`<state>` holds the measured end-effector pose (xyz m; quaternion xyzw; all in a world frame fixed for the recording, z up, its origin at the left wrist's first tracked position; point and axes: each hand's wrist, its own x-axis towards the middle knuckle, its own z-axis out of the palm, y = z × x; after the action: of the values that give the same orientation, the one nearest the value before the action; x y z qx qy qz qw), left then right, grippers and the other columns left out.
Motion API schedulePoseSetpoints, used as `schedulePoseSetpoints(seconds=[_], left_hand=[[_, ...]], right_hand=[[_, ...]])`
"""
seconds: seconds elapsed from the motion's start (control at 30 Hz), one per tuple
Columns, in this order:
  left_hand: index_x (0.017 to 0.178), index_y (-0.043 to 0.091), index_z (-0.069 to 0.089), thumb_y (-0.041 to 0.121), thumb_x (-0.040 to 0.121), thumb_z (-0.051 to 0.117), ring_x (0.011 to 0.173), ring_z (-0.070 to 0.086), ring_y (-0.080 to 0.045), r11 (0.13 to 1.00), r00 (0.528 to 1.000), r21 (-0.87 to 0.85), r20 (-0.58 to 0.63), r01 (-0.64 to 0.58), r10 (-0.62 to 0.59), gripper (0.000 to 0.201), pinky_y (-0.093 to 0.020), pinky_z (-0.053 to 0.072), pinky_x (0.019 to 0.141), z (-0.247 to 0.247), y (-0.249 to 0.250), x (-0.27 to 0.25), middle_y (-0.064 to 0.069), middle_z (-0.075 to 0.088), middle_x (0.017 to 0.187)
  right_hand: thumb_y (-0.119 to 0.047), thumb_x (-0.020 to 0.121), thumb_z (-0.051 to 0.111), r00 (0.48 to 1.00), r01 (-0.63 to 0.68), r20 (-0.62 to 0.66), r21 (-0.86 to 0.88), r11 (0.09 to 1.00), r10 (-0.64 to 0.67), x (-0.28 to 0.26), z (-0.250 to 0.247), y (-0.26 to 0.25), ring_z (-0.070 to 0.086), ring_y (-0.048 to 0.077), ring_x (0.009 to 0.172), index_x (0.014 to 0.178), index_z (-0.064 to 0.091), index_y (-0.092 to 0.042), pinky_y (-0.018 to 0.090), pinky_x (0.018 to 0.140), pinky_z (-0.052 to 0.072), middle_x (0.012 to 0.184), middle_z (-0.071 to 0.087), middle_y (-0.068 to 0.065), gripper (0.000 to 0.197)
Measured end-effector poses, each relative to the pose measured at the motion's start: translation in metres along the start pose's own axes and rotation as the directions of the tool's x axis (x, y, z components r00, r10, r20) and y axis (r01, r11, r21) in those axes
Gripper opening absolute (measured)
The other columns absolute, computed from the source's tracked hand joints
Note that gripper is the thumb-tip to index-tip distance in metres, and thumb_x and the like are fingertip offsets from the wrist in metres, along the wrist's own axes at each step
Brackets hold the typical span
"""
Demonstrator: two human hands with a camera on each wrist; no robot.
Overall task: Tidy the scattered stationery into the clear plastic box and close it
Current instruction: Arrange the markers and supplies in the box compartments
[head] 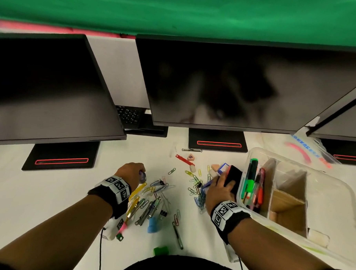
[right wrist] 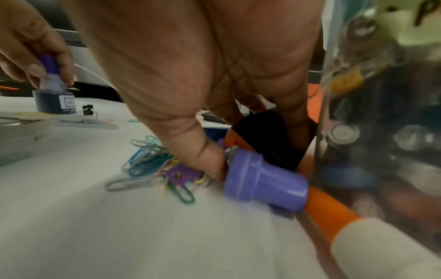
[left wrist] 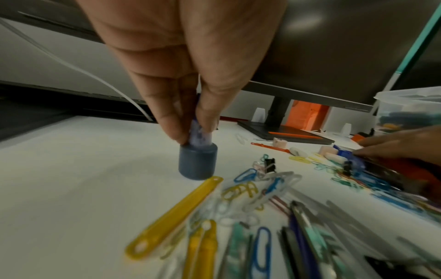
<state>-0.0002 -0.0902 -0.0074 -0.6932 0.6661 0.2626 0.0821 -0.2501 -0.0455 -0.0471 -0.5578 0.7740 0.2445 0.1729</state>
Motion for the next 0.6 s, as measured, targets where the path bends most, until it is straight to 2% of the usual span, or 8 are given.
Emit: schedulePoseSetpoints(seconds=[0.07,0.13,0.3,0.43,0.53,0.6], left_hand=[[0.121,0.013,0.056,0.012,0.094,0.042,0.113,0.054,-0.025,0.998,0.998,-0.007,0.014,-0.062,0.062,0.031,-0.028,0.041,0.092,0.006,0.011,-0.001,-0.010,0.058,0.124],[0.120,0.015,0.056,0.011,0.092,0.042,0.112,0.054,-0.025,0.992,0.992,-0.013,0.010,-0.123,0.123,0.032,-0.027,0.041,0.091,0.012,0.022,-0.001,-0.008,0.059,0.124],[0.118,0.014,0.056,0.011,0.091,0.043,0.109,0.056,-0.024,0.975,0.976,-0.056,0.029,-0.214,0.216,0.030,-0.028,0.043,0.092,0.025,0.048,-0.001,-0.008,0.061,0.120],[0.124,0.014,0.052,0.011,0.091,0.047,0.112,0.055,-0.024,0.970,0.971,-0.078,0.037,-0.231,0.235,0.033,-0.029,0.043,0.095,0.028,0.057,-0.004,-0.009,0.059,0.123],[0.125,0.016,0.052,0.012,0.092,0.048,0.112,0.055,-0.023,0.968,0.972,-0.097,0.013,-0.231,0.233,0.034,-0.027,0.043,0.095,0.026,0.057,-0.006,-0.008,0.059,0.124],[0.126,0.016,0.051,0.012,0.091,0.049,0.113,0.054,-0.022,0.967,0.973,-0.105,0.002,-0.231,0.233,0.035,-0.026,0.042,0.095,0.024,0.055,-0.008,-0.006,0.058,0.125]], right_hand=[[-0.018,0.098,0.034,1.000,-0.003,-0.025,0.034,0.999,0.004,0.002,0.003,-0.002,0.004,0.048,0.140,0.149,-0.003,-0.005,0.053,0.105,0.038,0.157,-0.009,0.019,0.064],[-0.015,0.098,0.030,0.999,0.008,-0.037,0.034,0.999,-0.006,0.002,0.007,-0.003,0.005,0.048,0.139,0.150,0.000,-0.006,0.054,0.104,0.037,0.156,-0.003,0.017,0.061],[-0.010,0.096,0.036,0.983,0.175,-0.057,-0.034,0.984,-0.177,-0.006,0.003,0.004,0.004,0.049,0.140,0.149,0.002,-0.003,0.056,0.110,0.026,0.156,0.002,0.009,0.064],[-0.014,0.089,0.051,0.920,0.380,-0.088,-0.049,0.924,-0.383,0.003,0.017,0.003,0.008,0.045,0.141,0.148,0.014,-0.002,0.056,0.112,0.026,0.154,0.014,0.010,0.070],[-0.015,0.087,0.053,0.858,0.496,-0.103,-0.089,0.864,-0.504,0.004,0.020,-0.001,0.016,0.043,0.141,0.143,0.030,-0.002,0.058,0.115,0.017,0.149,0.029,0.014,0.062],[-0.018,0.086,0.056,0.832,0.533,-0.129,-0.080,0.842,-0.539,-0.002,0.014,-0.001,0.020,0.042,0.138,0.136,0.042,-0.005,0.054,0.115,0.019,0.145,0.034,0.014,0.053]])
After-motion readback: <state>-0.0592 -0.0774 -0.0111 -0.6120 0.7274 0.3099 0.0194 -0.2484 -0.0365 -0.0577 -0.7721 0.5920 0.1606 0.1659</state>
